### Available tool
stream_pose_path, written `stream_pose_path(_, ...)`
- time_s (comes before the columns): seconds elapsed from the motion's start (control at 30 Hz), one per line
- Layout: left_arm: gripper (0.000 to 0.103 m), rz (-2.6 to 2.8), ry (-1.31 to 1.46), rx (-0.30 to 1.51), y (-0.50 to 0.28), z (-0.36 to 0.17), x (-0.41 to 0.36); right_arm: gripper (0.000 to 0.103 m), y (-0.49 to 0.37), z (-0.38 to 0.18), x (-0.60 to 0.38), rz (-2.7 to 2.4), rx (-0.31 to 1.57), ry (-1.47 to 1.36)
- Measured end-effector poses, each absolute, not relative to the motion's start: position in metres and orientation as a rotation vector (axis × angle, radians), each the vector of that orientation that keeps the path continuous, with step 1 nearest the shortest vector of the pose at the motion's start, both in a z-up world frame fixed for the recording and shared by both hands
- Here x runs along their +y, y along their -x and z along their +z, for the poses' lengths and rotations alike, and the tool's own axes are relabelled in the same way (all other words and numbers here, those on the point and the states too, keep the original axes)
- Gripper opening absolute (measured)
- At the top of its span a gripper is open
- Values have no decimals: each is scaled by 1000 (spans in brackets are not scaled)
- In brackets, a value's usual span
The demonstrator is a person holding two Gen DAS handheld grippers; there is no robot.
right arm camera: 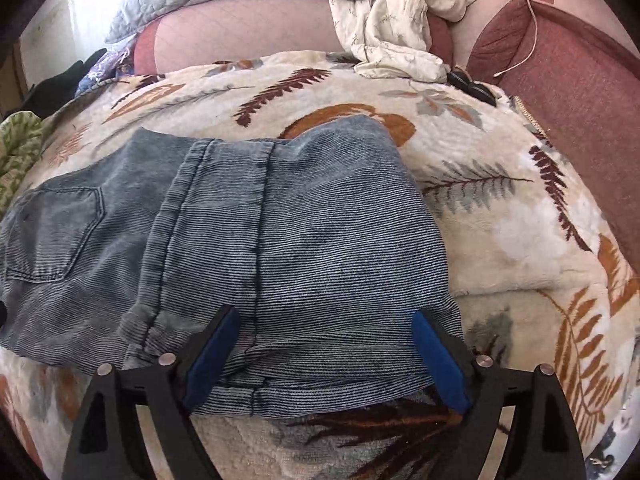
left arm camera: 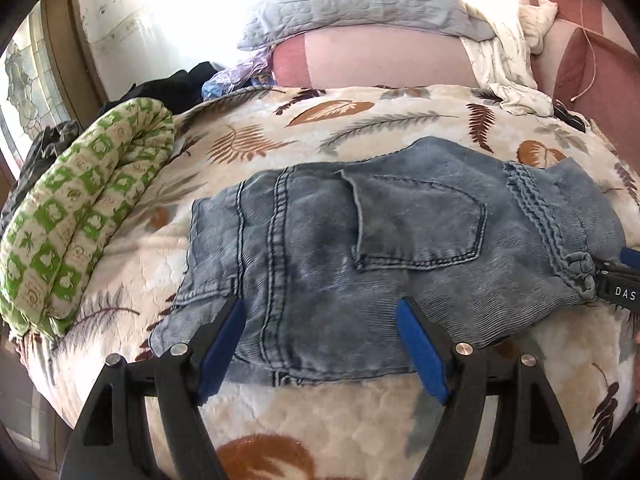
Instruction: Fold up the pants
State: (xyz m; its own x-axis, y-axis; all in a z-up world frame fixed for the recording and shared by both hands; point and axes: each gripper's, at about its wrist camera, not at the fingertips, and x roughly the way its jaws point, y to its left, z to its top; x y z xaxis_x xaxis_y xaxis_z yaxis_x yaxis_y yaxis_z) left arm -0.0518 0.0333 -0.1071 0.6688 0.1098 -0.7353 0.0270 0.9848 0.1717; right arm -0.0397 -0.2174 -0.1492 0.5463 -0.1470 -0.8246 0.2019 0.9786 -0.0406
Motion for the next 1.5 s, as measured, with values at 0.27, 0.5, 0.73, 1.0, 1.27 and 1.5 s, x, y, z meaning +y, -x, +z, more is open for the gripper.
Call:
stream_pose_path(0.27,78,48,-126,821,59,-103,51,91,42,-142,-211,-244,954,-45)
stream_pose_path(0.5,78,59,-82,812,65,-98,71,100,43,-145,-208,-312,934,-23)
stream_pose_path(0.73,78,66,-51,811,68,-99,85,103,45,-146,-210,-335,916,-53)
stream_pose_path(1.0,79,67,-6,808,73,-101,97,103,49,-149,-216,-327,905,-115)
stream_pose_path(1.27,79,135,92,771,91,-97,129,103,40,-141,-218,-282,1003,-99)
stream_pose_path(1.5,83,194,160,731,91,-97,150,103,37,-95,-179,-206,932,95)
